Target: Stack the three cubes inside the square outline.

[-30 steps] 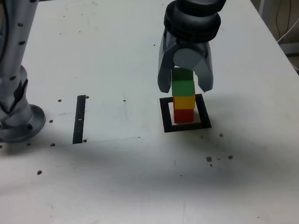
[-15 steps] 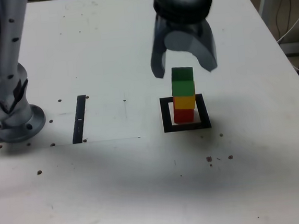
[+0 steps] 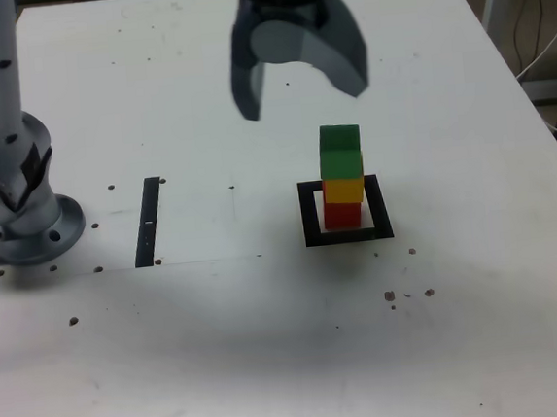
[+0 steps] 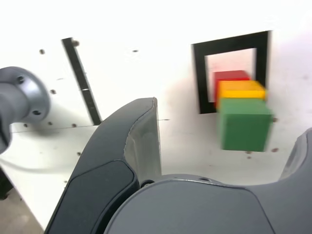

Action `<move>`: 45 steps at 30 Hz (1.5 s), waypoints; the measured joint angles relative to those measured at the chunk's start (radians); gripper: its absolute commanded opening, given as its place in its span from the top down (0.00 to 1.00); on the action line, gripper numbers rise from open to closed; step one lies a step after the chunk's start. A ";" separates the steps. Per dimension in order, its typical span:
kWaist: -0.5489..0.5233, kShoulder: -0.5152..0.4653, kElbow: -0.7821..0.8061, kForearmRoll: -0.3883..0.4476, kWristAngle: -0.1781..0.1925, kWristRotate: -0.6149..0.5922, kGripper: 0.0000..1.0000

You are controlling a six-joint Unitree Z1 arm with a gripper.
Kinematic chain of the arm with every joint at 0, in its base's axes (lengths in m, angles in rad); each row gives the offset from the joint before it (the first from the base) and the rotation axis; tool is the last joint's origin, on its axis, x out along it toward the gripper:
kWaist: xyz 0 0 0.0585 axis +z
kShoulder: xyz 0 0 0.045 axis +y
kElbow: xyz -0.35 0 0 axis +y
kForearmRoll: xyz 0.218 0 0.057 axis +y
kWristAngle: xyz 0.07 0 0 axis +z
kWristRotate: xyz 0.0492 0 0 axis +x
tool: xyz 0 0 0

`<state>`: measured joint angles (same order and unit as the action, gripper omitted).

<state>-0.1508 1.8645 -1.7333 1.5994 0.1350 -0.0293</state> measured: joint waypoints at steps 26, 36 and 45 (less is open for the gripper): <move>0.000 -0.341 0.630 -0.208 -0.054 -0.062 0.01; 0.000 -0.382 0.830 -0.356 -0.080 -0.064 0.01; 0.000 -0.379 0.953 -0.490 -0.088 -0.064 0.01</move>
<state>-0.1505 1.4857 -0.7799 1.1091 0.0473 -0.0930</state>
